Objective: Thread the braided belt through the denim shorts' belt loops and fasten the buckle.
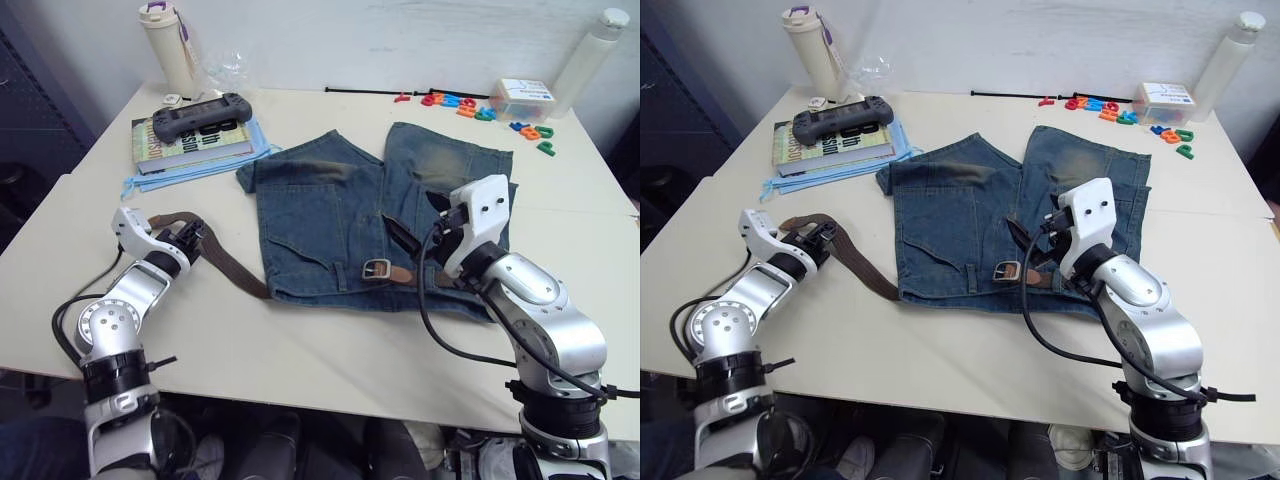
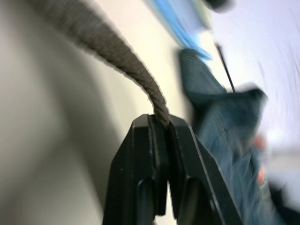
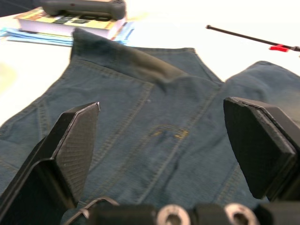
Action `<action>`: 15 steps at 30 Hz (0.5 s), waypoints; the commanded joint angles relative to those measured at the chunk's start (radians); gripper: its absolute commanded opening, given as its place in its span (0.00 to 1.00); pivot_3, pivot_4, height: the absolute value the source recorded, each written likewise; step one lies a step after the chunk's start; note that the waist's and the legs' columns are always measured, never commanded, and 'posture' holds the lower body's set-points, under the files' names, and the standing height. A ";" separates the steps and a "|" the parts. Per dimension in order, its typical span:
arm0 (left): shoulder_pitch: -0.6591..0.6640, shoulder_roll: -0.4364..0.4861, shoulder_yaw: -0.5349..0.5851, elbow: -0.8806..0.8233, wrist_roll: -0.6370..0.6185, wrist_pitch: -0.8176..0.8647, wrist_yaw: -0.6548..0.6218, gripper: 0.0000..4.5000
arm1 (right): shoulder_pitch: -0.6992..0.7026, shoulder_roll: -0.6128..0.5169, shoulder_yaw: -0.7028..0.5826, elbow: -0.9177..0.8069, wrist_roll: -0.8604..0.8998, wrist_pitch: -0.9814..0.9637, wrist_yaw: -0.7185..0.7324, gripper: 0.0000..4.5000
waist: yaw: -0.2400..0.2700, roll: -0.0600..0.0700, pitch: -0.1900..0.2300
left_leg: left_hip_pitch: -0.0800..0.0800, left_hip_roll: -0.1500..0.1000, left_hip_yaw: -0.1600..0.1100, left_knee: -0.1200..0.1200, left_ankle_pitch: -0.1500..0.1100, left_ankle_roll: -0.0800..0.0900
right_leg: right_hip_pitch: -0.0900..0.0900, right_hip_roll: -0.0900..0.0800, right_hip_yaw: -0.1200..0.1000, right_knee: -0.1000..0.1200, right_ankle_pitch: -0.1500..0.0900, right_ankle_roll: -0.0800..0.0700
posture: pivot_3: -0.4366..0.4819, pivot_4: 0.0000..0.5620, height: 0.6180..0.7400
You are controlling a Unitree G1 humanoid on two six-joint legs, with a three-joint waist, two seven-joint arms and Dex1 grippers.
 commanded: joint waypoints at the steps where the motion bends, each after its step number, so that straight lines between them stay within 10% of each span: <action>1: 0.042 0.072 -0.115 -0.196 0.199 -0.114 -0.078 0.00 | -0.005 -0.009 -0.033 -0.070 0.031 0.011 -0.007 1.00 | -0.004 0.000 0.000 | 0.000 0.000 0.000 -0.001 0.000 0.000 | 0.000 0.000 0.000 0.000 0.000 0.000 | 0.48 0.27 0.31; 8: 0.113 0.316 -0.505 -0.328 0.823 -0.454 -0.199 0.00 | -0.007 -0.018 -0.029 -0.076 0.040 0.033 -0.006 1.00 | -0.003 0.001 0.001 | 0.001 0.000 0.001 -0.003 0.002 0.000 | 0.001 0.000 0.000 -0.003 0.001 0.001 | 0.48 0.27 0.31; 15: 0.130 0.331 -0.567 -0.258 1.067 -0.661 -0.244 0.00 | -0.002 0.005 -0.004 -0.104 0.069 0.069 -0.014 1.00 | -0.005 0.001 0.001 | 0.001 0.000 0.001 -0.009 0.004 0.000 | -0.001 -0.001 0.000 -0.006 0.001 0.002 | 0.48 0.27 0.31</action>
